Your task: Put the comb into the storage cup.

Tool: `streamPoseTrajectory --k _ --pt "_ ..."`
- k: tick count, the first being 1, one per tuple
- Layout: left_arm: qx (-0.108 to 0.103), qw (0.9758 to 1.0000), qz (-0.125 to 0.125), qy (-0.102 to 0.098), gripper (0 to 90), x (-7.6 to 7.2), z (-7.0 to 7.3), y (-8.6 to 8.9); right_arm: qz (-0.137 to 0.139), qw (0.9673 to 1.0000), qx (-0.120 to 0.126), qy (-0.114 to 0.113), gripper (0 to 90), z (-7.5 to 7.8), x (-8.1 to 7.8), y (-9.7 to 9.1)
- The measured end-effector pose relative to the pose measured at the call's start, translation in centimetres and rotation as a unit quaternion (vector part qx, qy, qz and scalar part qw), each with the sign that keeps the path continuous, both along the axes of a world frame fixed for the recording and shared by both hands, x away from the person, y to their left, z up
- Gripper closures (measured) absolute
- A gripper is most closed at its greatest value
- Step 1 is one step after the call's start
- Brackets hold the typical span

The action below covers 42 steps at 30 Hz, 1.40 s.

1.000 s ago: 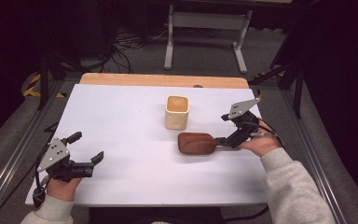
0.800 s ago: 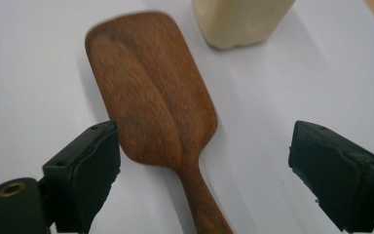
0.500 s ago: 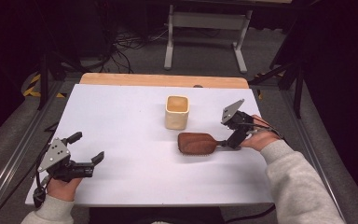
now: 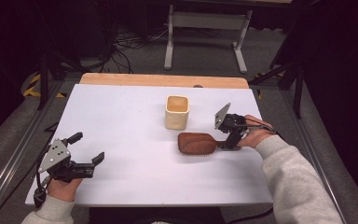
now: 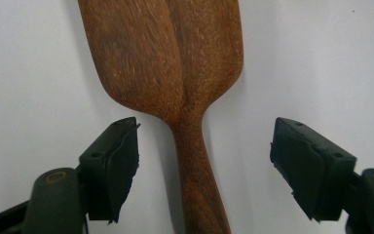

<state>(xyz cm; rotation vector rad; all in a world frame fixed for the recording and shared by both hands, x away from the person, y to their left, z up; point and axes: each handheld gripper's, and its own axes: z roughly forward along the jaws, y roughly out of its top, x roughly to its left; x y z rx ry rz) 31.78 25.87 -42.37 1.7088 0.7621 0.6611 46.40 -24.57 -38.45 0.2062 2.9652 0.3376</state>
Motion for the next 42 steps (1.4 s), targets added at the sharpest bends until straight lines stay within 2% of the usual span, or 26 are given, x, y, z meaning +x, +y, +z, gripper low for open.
streamPoseTrajectory --k 15,21,26,31,32,38,42 --pt "-0.001 1.0000 -0.001 0.000 0.2 0.0 -0.1 0.0 0.037 0.9979 -0.052 0.009 42.6 -1.7 0.4 0.7" --pt "-0.004 1.0000 -0.002 0.000 0.2 0.1 -0.2 0.0 0.035 0.9968 -0.068 0.024 52.1 -2.5 0.5 1.0" --pt "-0.002 1.0000 -0.003 0.001 0.2 0.0 -0.2 -0.1 0.043 0.9952 -0.084 0.024 60.5 -2.9 0.6 1.5" --pt "-0.005 1.0000 -0.004 0.001 0.2 0.1 -0.2 -0.1 0.046 0.9947 -0.086 0.034 66.3 -3.1 0.8 1.6" --pt "-0.006 1.0000 -0.004 0.001 0.2 0.1 -0.3 -0.1 0.048 0.9941 -0.090 0.037 70.7 -3.3 0.7 1.7" --pt "-0.002 1.0000 -0.003 0.000 0.2 0.0 -0.2 -0.1 0.052 0.9933 -0.095 0.039 72.4 -3.5 0.7 1.8" --pt "-0.009 0.9999 -0.006 0.001 0.2 0.1 -0.3 0.0 0.053 0.9933 -0.097 0.035 72.8 -3.4 0.5 1.9"
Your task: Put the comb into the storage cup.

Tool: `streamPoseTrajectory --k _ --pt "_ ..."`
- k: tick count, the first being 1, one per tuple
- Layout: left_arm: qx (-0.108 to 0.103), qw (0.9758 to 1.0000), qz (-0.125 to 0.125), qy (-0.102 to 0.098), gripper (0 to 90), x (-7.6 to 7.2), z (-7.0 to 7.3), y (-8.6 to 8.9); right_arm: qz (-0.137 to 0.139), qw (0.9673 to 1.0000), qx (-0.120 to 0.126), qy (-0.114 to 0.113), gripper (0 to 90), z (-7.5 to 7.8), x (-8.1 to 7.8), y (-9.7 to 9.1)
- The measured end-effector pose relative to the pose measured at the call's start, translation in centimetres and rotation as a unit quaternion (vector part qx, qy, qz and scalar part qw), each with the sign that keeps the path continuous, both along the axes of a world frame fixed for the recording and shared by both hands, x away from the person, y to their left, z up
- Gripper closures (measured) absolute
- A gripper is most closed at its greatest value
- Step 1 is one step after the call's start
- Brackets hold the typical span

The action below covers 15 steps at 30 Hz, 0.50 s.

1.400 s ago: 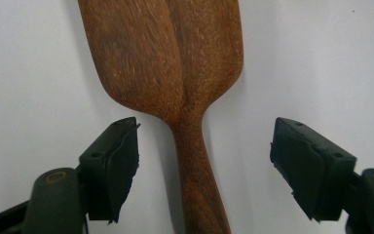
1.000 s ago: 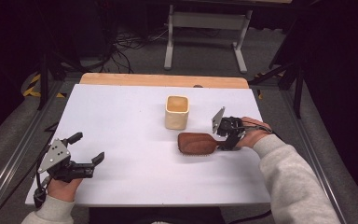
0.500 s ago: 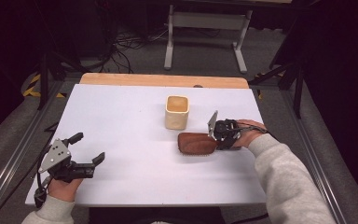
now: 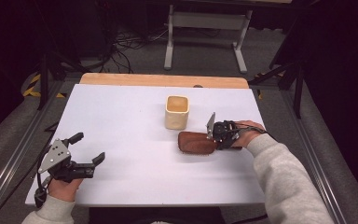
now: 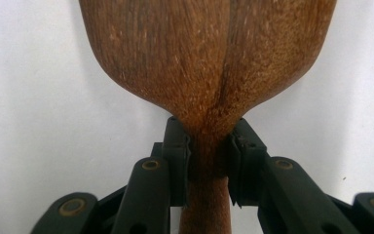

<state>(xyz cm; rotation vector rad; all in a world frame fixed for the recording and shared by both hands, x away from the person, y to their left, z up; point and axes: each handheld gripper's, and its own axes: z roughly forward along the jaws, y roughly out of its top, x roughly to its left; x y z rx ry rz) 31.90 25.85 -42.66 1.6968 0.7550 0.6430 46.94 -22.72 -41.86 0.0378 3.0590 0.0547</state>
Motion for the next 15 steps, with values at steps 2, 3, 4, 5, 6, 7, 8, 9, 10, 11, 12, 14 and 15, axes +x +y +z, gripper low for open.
streamPoseTrajectory --k 2,3,4,5,6,7,8,9,10,11,12,14,15 --pt "0.000 1.0000 -0.004 0.001 0.2 0.10 -0.12 0.04 0.002 1.0000 0.000 -0.001 72.8 0.05 0.00 -0.01" --pt "0.000 1.0000 -0.006 0.003 0.2 0.21 -0.15 0.01 0.001 1.0000 0.000 0.000 72.9 0.11 -0.03 -0.03" --pt "-0.002 1.0000 -0.005 0.003 0.2 0.24 -0.19 -0.02 0.000 1.0000 0.000 -0.002 72.9 0.19 -0.04 -0.05" --pt "-0.001 1.0000 -0.005 0.003 0.2 0.23 -0.19 0.00 -0.001 1.0000 0.003 0.001 73.0 0.19 -0.05 -0.07" --pt "-0.003 1.0000 -0.006 0.004 0.1 0.20 -0.23 0.02 -0.003 1.0000 0.004 0.002 73.0 0.19 -0.07 -0.07" --pt "-0.010 0.9999 -0.008 0.008 0.1 0.21 -0.30 0.04 -0.002 1.0000 0.003 -0.003 73.0 0.28 -0.07 -0.06" --pt "-0.013 0.9997 -0.011 0.015 0.1 0.26 -0.32 0.09 -0.002 1.0000 0.002 -0.003 73.1 0.34 -0.10 -0.05" --pt "-0.017 0.9995 -0.012 0.022 0.1 0.31 -0.34 0.12 -0.003 1.0000 0.004 -0.003 73.1 0.39 -0.13 -0.06" --pt "-0.012 0.9997 -0.006 0.022 0.1 0.33 -0.42 0.13 -0.007 0.9999 0.011 -0.001 73.1 0.50 -0.16 -0.16" --pt "-0.006 0.9998 -0.004 0.020 0.1 0.30 -0.44 0.15 -0.011 0.9999 0.012 0.000 73.1 0.58 -0.18 -0.18" --pt "-0.003 0.9998 0.003 0.018 0.1 0.24 -0.48 0.11 -0.015 0.9998 0.016 0.003 73.2 0.62 -0.15 -0.22" --pt "-0.004 0.9999 0.001 0.016 0.0 0.24 -0.48 0.13 -0.021 0.9996 0.016 0.003 73.2 0.78 -0.21 -0.25" --pt "-0.007 0.9998 -0.003 0.018 0.0 0.22 -0.44 0.15 -0.021 0.9996 0.016 0.003 73.2 0.78 -0.21 -0.25"
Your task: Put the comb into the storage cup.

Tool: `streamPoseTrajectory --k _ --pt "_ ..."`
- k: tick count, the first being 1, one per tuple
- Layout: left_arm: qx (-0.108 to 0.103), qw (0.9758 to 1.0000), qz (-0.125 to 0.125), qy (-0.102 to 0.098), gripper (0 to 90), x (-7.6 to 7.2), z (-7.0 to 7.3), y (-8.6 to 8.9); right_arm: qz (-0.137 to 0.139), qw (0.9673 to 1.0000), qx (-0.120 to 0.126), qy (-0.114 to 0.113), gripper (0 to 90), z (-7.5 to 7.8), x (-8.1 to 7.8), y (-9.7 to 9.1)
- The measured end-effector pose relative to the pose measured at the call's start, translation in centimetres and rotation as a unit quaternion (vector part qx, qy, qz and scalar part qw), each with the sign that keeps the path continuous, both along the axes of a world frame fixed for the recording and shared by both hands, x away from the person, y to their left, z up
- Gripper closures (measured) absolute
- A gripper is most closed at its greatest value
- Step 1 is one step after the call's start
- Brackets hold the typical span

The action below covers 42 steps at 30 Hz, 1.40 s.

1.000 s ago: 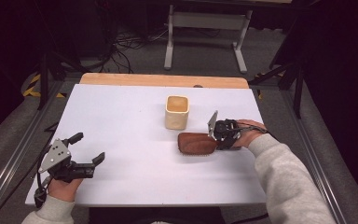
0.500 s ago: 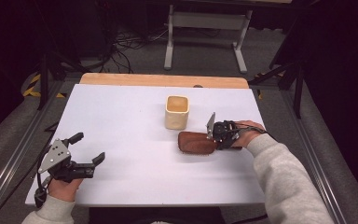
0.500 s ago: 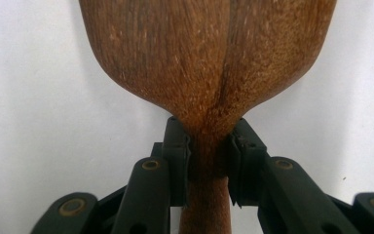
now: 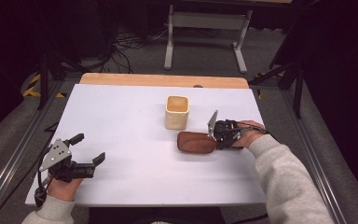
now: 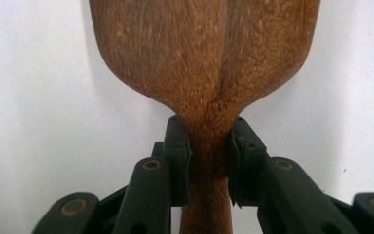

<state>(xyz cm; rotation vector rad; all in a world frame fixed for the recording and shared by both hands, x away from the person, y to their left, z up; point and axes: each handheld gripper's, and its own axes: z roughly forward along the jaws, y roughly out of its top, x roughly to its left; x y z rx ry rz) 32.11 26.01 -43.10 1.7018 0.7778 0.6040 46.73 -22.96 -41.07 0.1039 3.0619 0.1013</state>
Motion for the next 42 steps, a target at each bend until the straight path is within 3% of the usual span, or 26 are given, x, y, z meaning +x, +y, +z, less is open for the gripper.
streamPoseTrajectory --k 15,27,31,38,40,41,42 --pt "-0.002 1.0000 -0.006 0.001 0.1 -0.1 0.0 -0.2 -0.025 0.9982 0.053 -0.014 73.5 1.3 -1.2 -0.6" --pt "-0.002 0.9999 -0.009 0.005 0.1 0.0 -0.1 -0.3 -0.034 0.9926 0.112 -0.033 73.6 2.1 -2.3 -1.1" --pt "-0.004 0.9999 -0.011 0.006 0.0 0.1 -0.1 -0.5 -0.026 0.9877 0.145 -0.054 73.6 3.0 -2.9 -1.1" --pt "-0.012 0.9994 -0.031 0.012 0.0 0.1 0.0 -0.7 -0.034 0.9739 0.205 -0.091 73.5 4.1 -4.0 -1.5" --pt "-0.012 0.9993 -0.034 0.013 0.1 0.1 0.1 -0.9 -0.040 0.9684 0.222 -0.106 73.5 4.3 -4.4 -1.7" --pt "-0.012 0.9993 -0.034 0.013 0.1 0.1 0.1 -0.9 -0.040 0.9684 0.222 -0.106 73.5 4.3 -4.4 -1.7" --pt "-0.014 0.9992 -0.035 0.014 0.1 0.1 0.1 -1.0 -0.044 0.9611 0.247 -0.116 73.5 4.6 -4.9 -1.9"
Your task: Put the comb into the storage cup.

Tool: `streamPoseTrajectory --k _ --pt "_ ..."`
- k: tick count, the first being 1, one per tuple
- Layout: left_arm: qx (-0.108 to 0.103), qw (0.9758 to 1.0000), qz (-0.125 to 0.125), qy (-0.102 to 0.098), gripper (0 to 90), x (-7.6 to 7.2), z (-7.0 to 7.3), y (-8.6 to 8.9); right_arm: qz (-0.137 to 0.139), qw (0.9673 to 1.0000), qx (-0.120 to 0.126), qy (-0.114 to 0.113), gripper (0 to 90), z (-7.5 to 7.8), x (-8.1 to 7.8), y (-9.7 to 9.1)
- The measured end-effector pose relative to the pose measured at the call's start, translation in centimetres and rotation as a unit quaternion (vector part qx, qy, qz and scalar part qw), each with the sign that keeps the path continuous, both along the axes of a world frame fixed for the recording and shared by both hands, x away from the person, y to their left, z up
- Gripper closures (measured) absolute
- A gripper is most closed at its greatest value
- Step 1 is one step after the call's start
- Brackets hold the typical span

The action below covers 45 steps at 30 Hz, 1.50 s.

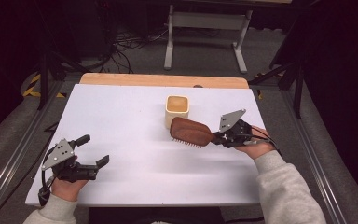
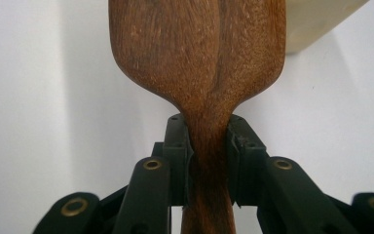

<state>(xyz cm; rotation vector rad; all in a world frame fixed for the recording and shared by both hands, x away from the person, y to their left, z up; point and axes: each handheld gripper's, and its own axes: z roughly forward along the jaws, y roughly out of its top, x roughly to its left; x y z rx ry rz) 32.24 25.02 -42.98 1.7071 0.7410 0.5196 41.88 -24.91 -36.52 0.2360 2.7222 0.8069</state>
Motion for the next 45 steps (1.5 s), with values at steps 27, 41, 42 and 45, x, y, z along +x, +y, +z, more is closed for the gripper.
streamPoseTrajectory --k 27,41,42,45 --pt "-0.020 0.9997 -0.010 0.012 0.1 0.5 0.1 -0.5 -0.045 0.9702 0.223 -0.084 73.4 -1.0 -4.5 1.2" --pt "-0.033 0.9987 -0.036 0.013 0.0 1.3 1.1 -2.5 -0.065 0.9560 0.269 -0.098 73.3 -3.2 -5.9 3.1" --pt "-0.035 0.9985 -0.040 0.014 0.0 1.4 1.2 -2.6 -0.066 0.9554 0.270 -0.099 73.3 -3.3 -5.9 3.3" --pt "-0.042 0.9977 -0.050 0.018 0.0 1.8 1.6 -3.3 -0.068 0.9559 0.268 -0.100 73.3 -3.6 -5.9 3.6"
